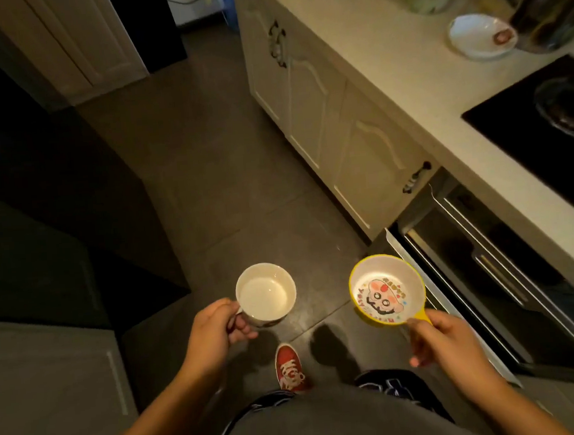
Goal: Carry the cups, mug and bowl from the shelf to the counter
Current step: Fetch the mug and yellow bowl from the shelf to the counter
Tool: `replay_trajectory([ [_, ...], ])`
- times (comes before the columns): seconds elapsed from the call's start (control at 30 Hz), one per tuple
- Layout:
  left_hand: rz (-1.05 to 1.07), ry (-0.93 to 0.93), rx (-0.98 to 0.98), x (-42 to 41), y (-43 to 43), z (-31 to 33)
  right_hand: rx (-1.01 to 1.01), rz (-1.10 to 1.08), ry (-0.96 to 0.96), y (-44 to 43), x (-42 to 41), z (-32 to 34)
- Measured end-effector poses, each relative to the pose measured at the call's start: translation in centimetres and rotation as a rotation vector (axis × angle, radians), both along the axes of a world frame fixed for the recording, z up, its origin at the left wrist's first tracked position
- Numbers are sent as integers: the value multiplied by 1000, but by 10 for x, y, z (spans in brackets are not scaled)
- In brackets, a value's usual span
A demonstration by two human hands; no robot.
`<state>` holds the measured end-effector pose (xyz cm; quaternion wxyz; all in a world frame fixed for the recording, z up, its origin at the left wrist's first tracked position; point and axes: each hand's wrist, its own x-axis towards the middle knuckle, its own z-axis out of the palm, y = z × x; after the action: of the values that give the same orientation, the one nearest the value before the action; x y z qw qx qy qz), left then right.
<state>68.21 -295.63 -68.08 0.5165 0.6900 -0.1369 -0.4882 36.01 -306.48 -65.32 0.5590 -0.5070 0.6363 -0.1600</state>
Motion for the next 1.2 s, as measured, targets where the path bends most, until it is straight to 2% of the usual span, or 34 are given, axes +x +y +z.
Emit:
replay_trajectory([
  [0.23,-72,38,-27,22,-118,8,16,-22,53,-80,-1,1],
  [0.33,-92,-22,-43,24,-169,10,17,13,74,-128,4,-6],
  [0.57,25,-15,-66,34,-254,22,84,120,32,-255,48,-17],
  [0.73,179,-12,22,63,-277,28,50,276,-7,-334,116,-9],
  [0.93,269,-17,56,122,-296,19,4,407,-79,-410,225,-16],
  [1.07,331,-46,76,182,-329,8,-11,422,-66,-455,301,-19],
  [1.2,263,-168,95,247,-370,6,-9,390,-67,-495,352,-11],
])
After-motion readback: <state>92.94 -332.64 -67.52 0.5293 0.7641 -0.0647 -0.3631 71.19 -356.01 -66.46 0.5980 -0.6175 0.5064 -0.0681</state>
